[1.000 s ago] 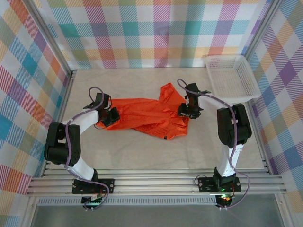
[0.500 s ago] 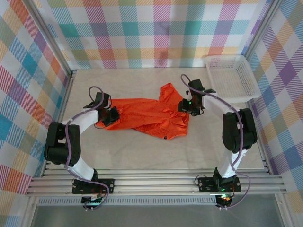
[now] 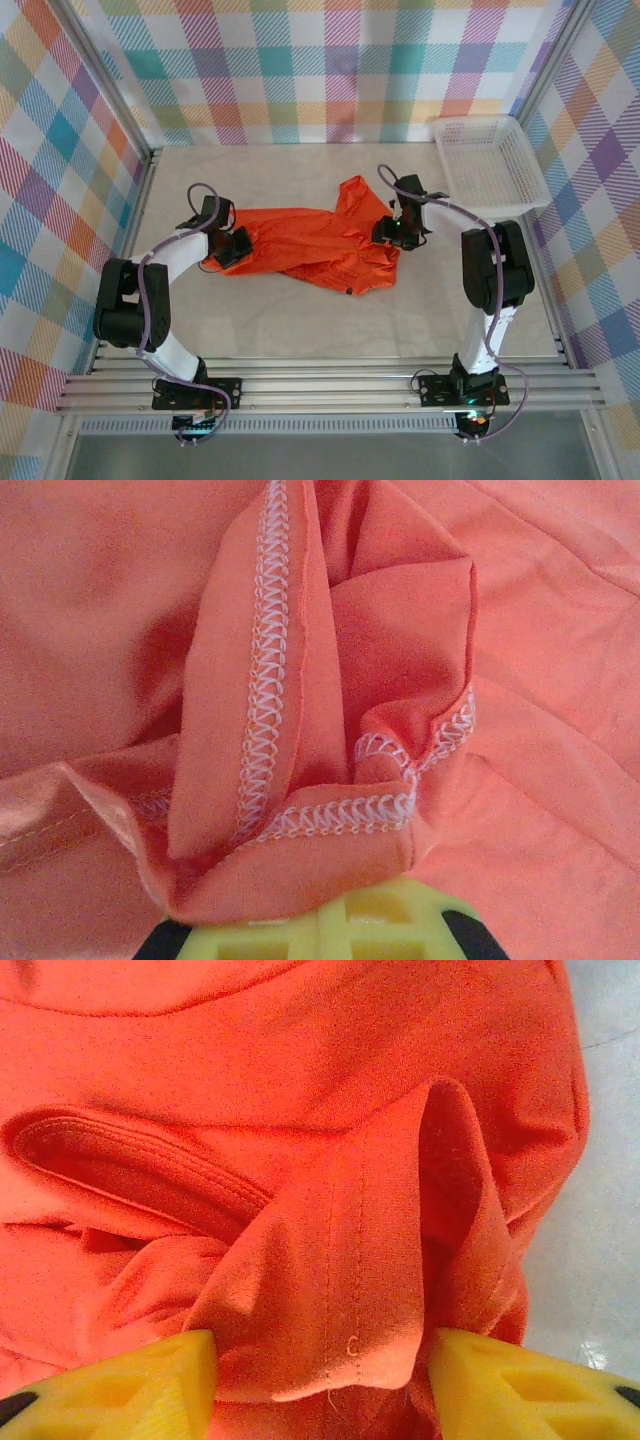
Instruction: Fold the inside-out t-shirt
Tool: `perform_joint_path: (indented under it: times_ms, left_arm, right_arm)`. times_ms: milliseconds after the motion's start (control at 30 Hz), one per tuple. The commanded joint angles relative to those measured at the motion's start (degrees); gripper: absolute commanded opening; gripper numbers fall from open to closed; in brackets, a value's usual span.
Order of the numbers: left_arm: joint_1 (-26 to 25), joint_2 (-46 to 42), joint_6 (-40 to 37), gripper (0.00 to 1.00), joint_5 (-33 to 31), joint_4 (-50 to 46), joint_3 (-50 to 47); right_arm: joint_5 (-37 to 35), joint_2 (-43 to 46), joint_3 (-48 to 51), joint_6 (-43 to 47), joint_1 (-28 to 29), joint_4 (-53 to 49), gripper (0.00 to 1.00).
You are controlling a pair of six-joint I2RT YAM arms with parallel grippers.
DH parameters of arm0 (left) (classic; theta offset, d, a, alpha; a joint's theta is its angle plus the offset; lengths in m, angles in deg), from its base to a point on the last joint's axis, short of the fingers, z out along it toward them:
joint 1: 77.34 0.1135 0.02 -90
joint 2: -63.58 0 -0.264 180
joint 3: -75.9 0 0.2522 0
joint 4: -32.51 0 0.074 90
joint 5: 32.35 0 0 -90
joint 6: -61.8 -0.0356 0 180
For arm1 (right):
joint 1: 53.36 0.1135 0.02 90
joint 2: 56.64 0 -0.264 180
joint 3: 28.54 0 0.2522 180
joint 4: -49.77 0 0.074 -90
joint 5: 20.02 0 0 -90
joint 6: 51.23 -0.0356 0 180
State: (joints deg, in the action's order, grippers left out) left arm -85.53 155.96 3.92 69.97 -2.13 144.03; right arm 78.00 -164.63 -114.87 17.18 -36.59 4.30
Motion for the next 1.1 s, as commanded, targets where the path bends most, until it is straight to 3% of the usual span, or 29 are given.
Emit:
perform_joint_path:
  times_ms: [0, 100, 467, 600, 733, 1067]
  left_arm:
    - [-0.43, -1.68, -0.66, 0.00, -0.71, -1.18, 1.18]
    - [-0.43, -1.68, -0.57, 0.00, -0.59, -1.00, 1.10]
    - [-0.43, -1.83, -0.59, 0.00, -0.54, -1.01, 1.00]
    - [-0.43, -1.85, -0.58, 0.00, -0.36, -1.01, 0.93]
    - [-0.43, -2.07, -0.65, 0.00, -0.32, -1.23, 0.94]
    - [-0.05, -4.32, -2.21, 0.00, -3.61, -5.93, 4.25]
  right_arm:
    - [1.25, -0.38, 1.12, -0.14, -0.13, 1.02, 0.59]
    - [3.02, 0.08, 1.82, -1.07, -0.12, 2.17, 0.58]
    - [4.92, 1.79, 1.13, -1.27, 0.40, 1.35, 0.34]
    - [4.31, 1.75, 0.39, -0.68, 0.43, 0.06, 0.12]
    - [3.15, 2.99, -1.56, 0.29, 0.45, -2.84, 0.03]
    - [-1.94, 10.85, -12.30, 4.16, 0.36, -14.15, 0.00]
